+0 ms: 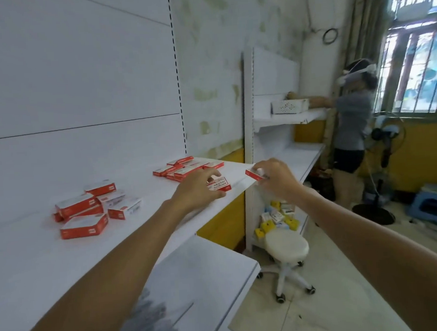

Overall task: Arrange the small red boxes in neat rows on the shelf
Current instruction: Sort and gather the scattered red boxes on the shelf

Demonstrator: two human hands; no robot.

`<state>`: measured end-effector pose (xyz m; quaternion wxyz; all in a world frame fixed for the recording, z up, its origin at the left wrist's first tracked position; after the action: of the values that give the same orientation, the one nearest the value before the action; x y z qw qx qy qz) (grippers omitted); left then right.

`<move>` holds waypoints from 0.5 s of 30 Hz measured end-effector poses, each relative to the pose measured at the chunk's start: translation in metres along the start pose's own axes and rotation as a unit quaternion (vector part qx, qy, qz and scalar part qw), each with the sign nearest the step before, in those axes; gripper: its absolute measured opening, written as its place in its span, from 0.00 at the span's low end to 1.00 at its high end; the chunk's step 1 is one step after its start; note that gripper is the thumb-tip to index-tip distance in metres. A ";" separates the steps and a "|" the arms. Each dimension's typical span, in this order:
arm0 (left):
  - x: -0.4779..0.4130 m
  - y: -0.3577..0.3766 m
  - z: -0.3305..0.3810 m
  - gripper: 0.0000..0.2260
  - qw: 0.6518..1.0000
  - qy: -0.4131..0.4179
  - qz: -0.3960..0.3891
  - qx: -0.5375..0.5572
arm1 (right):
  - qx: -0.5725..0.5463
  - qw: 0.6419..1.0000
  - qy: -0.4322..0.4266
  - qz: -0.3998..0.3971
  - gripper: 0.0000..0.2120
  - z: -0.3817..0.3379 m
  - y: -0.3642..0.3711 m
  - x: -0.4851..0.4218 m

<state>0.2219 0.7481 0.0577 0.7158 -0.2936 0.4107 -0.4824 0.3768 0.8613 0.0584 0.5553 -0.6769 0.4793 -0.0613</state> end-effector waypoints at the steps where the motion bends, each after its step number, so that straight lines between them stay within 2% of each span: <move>1: -0.012 0.002 -0.003 0.21 1.000 0.002 0.005 0.003 | -0.003 1.000 0.006 0.001 0.14 0.007 0.004 -0.012; 5: -0.059 0.002 -0.014 0.17 1.000 0.019 0.023 0.002 | 0.012 1.000 -0.003 -0.016 0.16 0.018 0.032 -0.061; 9: -0.095 -0.009 -0.032 0.15 0.997 -0.001 0.065 -0.030 | 0.014 0.999 -0.037 -0.023 0.18 0.014 0.050 -0.109; 15: -0.124 -0.032 -0.076 0.16 0.987 -0.099 0.095 -0.087 | -0.012 0.993 -0.088 -0.075 0.19 -0.004 0.077 -0.175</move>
<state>0.1171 0.8505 0.0842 0.7671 -0.3603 0.4043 -0.3438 0.2367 0.9901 0.0762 0.5808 -0.7207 0.3767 -0.0371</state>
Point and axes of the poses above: each hand's wrist, its own x-axis away from the middle knuckle, its own y-axis out of the palm, z = x × y, the point moved 7 cm from there along -x, towards the middle knuckle, and after that the axes turned 4 degrees about -z, right-handed, at the moved point
